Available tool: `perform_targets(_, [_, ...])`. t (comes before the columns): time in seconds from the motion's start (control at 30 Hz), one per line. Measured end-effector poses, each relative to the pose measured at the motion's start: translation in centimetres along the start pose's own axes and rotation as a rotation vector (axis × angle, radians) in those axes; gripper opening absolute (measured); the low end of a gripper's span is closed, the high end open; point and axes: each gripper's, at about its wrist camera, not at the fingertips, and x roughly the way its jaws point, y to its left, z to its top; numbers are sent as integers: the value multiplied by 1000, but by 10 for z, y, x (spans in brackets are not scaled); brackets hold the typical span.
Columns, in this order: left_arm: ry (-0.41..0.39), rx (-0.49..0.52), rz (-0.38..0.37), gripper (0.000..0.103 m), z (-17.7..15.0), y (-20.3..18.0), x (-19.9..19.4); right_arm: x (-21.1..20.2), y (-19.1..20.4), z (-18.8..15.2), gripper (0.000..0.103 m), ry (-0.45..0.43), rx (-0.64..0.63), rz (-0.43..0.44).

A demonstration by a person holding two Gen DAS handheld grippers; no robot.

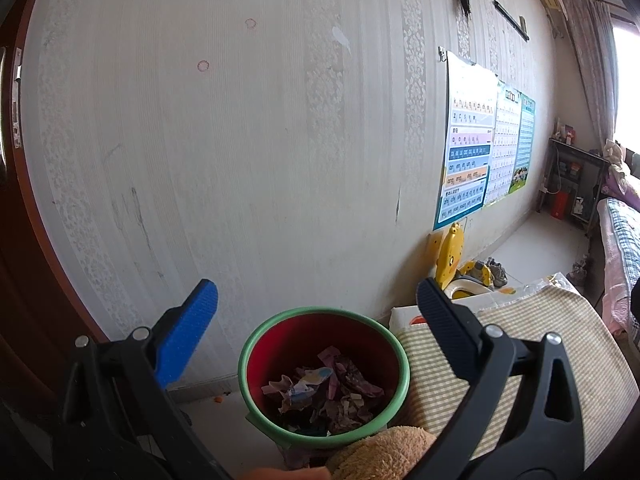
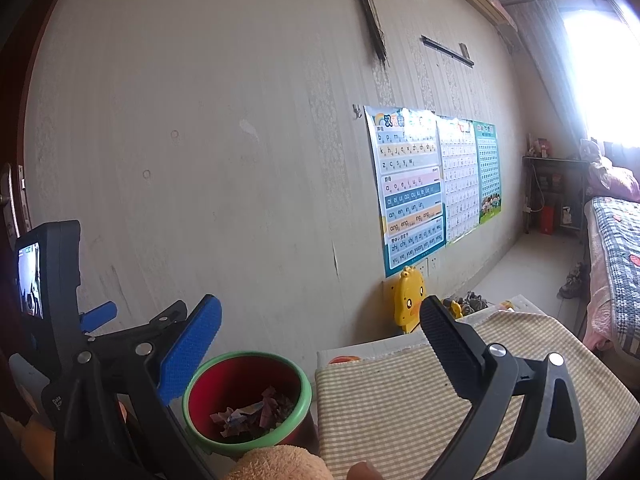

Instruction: Collect trash

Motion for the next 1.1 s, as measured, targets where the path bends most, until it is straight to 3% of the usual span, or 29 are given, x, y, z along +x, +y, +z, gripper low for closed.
perform_targets(1.1, [7, 23, -31, 98, -4, -10, -5, -7, -1, -1, 96, 1, 17, -67])
